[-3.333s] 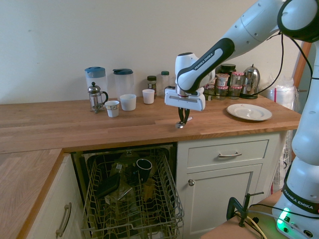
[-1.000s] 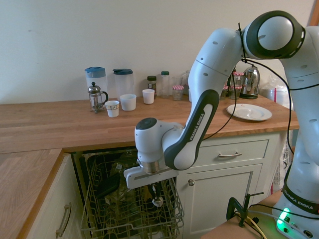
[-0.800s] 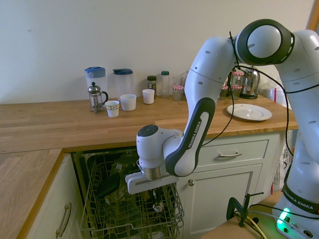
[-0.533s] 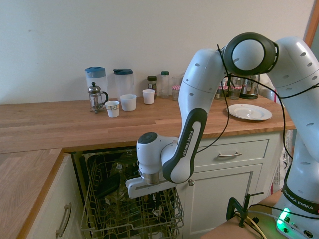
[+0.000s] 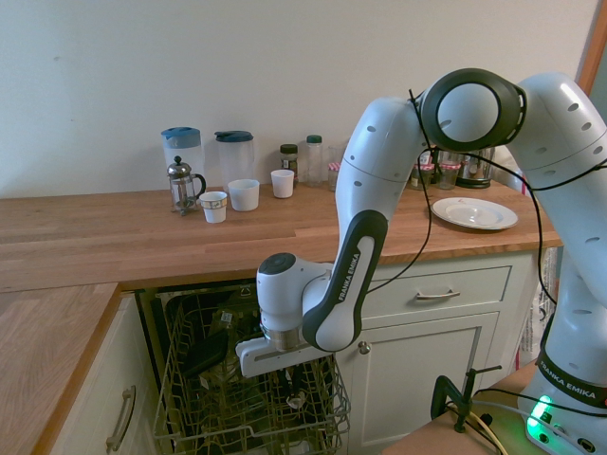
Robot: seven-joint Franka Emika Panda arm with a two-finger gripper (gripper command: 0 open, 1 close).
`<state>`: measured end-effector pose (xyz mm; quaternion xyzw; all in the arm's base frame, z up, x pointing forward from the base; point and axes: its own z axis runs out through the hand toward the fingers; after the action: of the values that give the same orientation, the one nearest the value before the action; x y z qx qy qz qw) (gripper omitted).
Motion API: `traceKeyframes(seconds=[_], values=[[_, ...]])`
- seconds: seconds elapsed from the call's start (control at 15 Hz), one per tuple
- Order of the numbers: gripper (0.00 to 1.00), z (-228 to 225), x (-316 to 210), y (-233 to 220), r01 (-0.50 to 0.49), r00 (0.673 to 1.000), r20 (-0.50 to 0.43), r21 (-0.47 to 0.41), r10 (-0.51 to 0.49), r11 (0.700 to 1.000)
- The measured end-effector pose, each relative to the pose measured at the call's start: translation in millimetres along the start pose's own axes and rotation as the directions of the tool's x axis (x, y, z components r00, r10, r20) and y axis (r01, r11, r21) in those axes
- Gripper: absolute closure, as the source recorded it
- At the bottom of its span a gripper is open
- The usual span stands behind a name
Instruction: Put the spoon in the dishwasher
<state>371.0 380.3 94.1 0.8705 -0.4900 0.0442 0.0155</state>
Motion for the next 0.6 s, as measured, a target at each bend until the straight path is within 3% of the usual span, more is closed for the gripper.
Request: traceKeyframes(seconds=[0.33,0.6], values=[[0.0,-4,-2,1,0.009,1.0,-0.011,0.007,-0.009,1.0],[0.0,-51,2,9,0.011,0.999,-0.043,0.017,-0.01,1.0]])
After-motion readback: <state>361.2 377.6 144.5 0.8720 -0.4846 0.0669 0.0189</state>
